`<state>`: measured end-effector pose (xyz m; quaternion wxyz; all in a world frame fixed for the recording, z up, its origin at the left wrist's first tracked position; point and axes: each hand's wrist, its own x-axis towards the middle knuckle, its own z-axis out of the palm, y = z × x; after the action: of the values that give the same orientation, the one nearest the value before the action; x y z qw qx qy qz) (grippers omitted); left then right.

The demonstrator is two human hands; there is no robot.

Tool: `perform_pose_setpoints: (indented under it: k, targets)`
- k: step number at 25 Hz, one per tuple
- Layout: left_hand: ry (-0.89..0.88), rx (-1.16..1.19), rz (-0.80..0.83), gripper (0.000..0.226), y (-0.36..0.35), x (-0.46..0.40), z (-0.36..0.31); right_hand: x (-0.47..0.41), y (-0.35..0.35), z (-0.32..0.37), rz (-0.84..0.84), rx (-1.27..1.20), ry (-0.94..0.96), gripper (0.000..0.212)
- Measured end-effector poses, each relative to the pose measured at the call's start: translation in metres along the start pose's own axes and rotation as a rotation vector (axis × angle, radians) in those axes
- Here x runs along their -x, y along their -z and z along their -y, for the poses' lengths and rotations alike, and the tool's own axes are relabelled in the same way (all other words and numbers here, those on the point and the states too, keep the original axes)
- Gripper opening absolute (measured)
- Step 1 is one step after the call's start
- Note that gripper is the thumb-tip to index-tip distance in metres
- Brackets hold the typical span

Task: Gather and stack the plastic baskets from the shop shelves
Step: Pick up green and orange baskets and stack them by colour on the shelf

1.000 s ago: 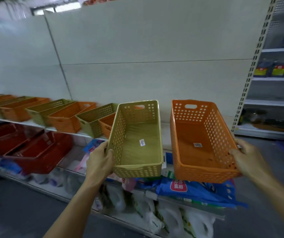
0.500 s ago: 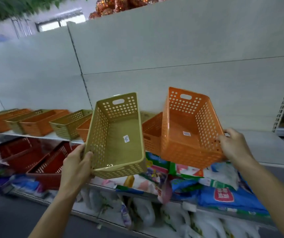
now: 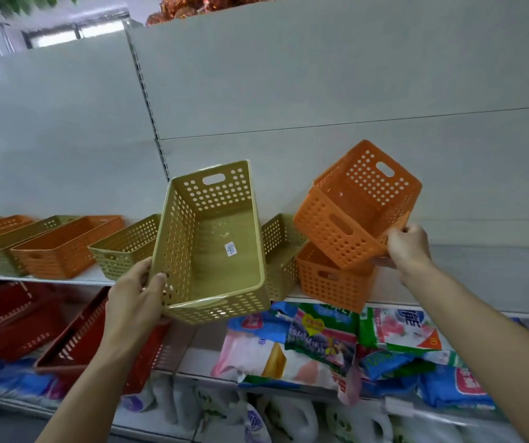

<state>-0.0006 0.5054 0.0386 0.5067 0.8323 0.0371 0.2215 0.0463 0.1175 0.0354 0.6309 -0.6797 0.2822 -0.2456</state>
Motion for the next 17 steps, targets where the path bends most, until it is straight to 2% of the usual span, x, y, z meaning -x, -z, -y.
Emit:
perform_pose_setpoints:
  k: [4, 7, 10, 14, 16, 17]
  targets:
    - [-0.041, 0.045, 0.018, 0.034, -0.016, -0.048, 0.007, -0.02, -0.036, -0.017, -0.134, 0.221, 0.039, 0.03]
    - [-0.044, 0.062, 0.049, 0.033, -0.031, -0.087, 0.003, -0.033, -0.043, -0.038, -0.204, 0.409, -0.002, 0.03]
    - [-0.043, 0.056, 0.093, 0.03, -0.051, -0.12, -0.004, -0.051, -0.034, -0.049, -0.204, 0.457, -0.044, 0.028]
    - [-0.077, 0.053, 0.142, 0.022, -0.088, -0.153, -0.003, -0.069, -0.018, -0.043, -0.194, 0.589, -0.006, 0.025]
    - [-0.081, 0.036, 0.171, 0.023, -0.105, -0.162, -0.003, -0.07, -0.017, -0.037, -0.204, 0.779, 0.038, 0.034]
    - [-0.091, 0.024, 0.184, 0.023, -0.113, -0.165, -0.002, -0.067, -0.02, -0.034, -0.245, 0.856, 0.118, 0.043]
